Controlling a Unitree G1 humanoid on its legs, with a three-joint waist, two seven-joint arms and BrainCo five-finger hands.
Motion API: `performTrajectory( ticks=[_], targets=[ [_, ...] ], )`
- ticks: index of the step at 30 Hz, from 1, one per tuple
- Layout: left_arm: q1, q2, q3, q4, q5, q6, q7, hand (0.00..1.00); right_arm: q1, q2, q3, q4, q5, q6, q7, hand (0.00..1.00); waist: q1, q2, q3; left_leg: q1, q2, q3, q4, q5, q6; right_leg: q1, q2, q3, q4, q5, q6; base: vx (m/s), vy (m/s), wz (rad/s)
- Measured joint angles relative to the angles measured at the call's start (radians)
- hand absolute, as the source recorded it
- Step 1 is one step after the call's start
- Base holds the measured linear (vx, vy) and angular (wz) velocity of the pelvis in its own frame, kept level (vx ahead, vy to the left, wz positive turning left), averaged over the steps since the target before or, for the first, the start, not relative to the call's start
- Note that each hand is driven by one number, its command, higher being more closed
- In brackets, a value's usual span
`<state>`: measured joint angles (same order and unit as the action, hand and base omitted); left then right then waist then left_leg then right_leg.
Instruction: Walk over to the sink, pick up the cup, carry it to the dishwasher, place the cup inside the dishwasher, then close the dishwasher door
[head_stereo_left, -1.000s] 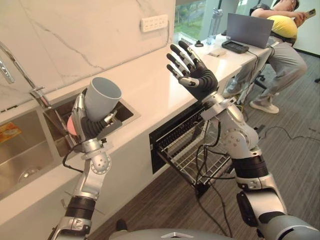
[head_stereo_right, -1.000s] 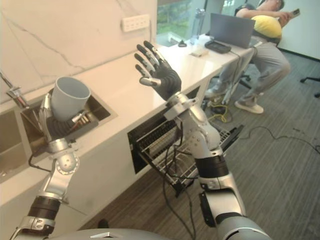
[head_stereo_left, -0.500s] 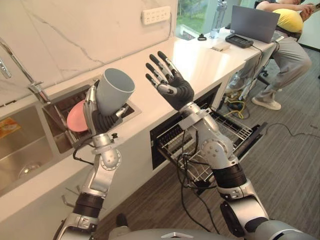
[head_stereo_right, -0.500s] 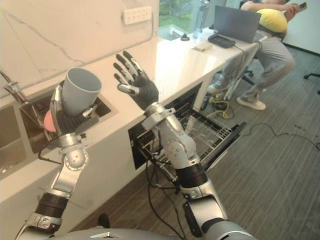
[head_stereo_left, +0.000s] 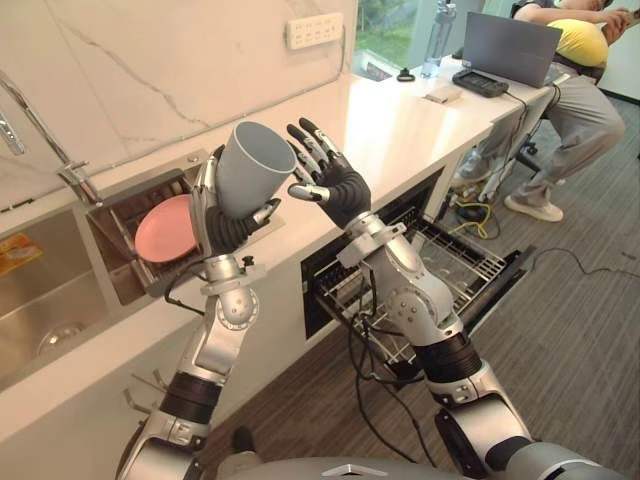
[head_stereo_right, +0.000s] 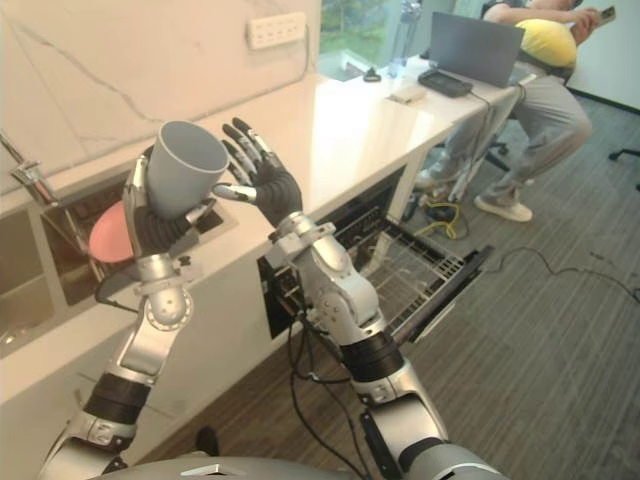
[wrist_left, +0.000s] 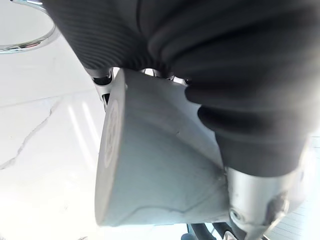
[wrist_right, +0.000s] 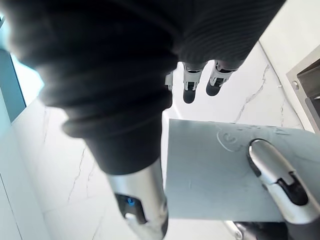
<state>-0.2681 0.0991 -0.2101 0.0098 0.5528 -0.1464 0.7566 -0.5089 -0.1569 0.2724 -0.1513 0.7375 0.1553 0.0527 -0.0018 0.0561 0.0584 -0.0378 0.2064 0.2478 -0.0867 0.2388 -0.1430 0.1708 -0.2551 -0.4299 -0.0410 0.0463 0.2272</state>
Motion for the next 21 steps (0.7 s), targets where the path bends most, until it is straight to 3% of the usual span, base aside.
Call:
performTrajectory(
  ticks=[21],
  targets=[
    [-0.032, -0.032, -0.075, -0.074, 0.0, 0.018, -0.047, 1.0, -0.001, 0.031, 0.031, 0.001, 0.003, -0.003, -0.042, 0.0, 0.002, 0.005, 0.003, 0.0, 0.0, -0.002, 0.0, 0.0, 0.0, -0.001, 0.0, 0.001, 0.0, 0.0, 0.0, 0.0, 0.0, 0.0]
  ],
)
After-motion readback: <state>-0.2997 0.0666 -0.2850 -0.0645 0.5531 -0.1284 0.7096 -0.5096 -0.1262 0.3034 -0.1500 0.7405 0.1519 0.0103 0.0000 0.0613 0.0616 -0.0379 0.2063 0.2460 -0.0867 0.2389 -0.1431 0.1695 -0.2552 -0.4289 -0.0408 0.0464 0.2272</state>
